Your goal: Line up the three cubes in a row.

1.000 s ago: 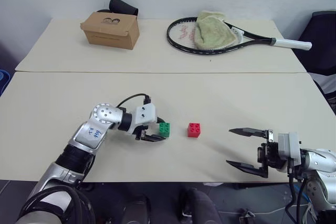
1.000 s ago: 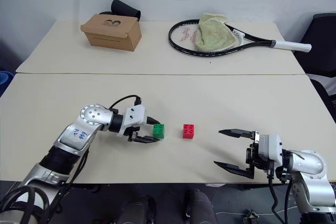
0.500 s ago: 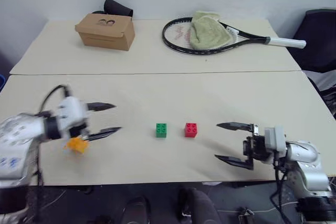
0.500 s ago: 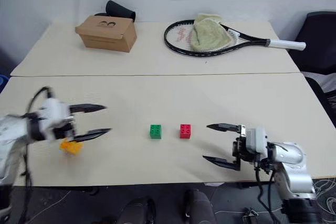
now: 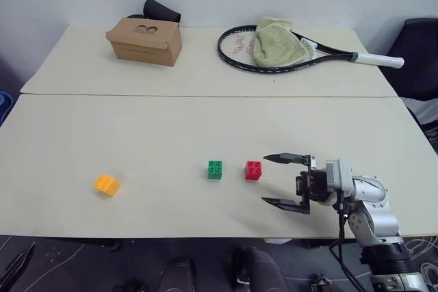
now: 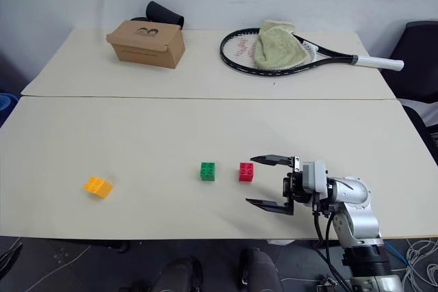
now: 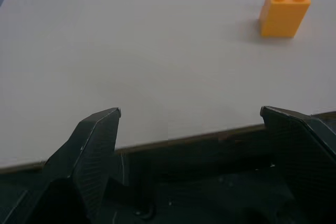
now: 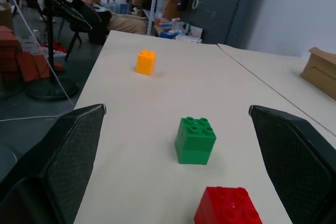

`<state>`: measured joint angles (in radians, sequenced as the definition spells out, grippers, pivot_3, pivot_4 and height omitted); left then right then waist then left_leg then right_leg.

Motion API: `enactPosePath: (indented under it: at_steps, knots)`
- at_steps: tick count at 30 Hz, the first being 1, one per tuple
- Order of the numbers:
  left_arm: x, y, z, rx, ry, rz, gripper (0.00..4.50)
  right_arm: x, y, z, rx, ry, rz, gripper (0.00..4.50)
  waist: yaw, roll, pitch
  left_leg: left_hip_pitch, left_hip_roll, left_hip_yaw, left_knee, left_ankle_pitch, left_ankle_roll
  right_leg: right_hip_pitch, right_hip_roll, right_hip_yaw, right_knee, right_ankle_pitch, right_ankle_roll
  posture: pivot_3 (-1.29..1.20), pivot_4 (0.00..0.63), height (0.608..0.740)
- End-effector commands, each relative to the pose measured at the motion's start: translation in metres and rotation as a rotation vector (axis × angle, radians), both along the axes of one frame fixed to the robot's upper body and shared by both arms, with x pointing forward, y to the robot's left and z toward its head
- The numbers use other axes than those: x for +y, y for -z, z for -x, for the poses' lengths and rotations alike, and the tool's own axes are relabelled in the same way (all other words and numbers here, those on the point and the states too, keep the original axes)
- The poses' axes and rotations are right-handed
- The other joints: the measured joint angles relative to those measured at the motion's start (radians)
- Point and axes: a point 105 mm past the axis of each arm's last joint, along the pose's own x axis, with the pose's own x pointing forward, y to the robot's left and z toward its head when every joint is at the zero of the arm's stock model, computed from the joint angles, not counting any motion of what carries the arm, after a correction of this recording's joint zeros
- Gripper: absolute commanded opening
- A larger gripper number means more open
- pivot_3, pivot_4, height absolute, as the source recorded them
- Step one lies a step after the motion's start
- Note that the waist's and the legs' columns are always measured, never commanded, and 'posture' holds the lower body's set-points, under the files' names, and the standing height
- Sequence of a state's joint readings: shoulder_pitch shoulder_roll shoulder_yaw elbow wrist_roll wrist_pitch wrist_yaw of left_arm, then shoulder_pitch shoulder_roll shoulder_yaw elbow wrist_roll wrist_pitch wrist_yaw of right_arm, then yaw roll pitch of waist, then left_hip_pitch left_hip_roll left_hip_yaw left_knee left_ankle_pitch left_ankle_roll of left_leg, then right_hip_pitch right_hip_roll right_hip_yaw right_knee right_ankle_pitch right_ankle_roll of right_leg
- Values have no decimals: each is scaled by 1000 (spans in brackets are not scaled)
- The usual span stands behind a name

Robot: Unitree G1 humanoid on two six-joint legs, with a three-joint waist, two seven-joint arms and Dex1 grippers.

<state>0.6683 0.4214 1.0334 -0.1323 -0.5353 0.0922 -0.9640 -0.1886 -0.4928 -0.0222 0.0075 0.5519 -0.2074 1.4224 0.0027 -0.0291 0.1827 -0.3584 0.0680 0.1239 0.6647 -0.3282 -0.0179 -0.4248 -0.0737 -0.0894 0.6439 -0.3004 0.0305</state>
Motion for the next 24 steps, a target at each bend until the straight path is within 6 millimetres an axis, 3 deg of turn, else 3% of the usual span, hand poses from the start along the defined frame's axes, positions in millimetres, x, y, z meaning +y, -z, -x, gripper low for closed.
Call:
enactPosePath:
  at_steps: [1, 3, 6, 12, 15, 22, 24]
  knots:
    - [-23, -15, -18, -67, 80, 11, 4488, 0, -7, 0, -33, -23, -11, 4500, -2, 0, 0, 0, 0, 0, 0, 0, 0, 0, 0, 0, 0, 0, 0, 0, 150, 740]
    - [-45, -13, -39, -67, 162, 41, 4488, 1, -8, -1, -38, -31, -9, 4500, -6, 1, 0, 0, 0, 1, 0, 1, 2, 0, 0, 0, 0, 0, 0, 0, 150, 740]
    - [-60, -4, -64, -52, 199, 71, 4488, 3, -8, -2, -42, -32, -7, 4500, -7, 1, 0, 0, 0, 1, -1, 1, 4, 0, 1, 0, 0, 0, 0, 0, 150, 740]
    - [-66, 11, -102, -37, 193, 90, 4488, 4, -8, -4, -46, -28, 4, 4500, -18, 1, 0, 0, 1, 1, -1, 2, 4, 0, 2, 1, 1, 0, 0, 0, 150, 740]
    - [-70, 12, -114, -36, 201, 102, 3915, 3, -8, -4, -46, -17, 11, 4500, -22, 1, 0, 0, 1, 1, -1, 2, 4, 0, 2, 1, 2, 0, 0, 0, 150, 740]
    - [-75, 12, -119, -30, 241, 112, 1680, 1, -7, -3, -52, 9, 11, 4500, -31, 1, 0, 0, 1, 1, -1, 2, 4, 0, 1, 1, 2, 0, 0, 0, 150, 740]
    - [-78, 5, -122, -55, 280, 103, 1501, 0, -7, -2, -51, 20, 12, 4500, -30, 1, 0, 0, 1, 1, -1, 2, 4, 0, 1, 1, 2, 0, 0, 0, 150, 740]
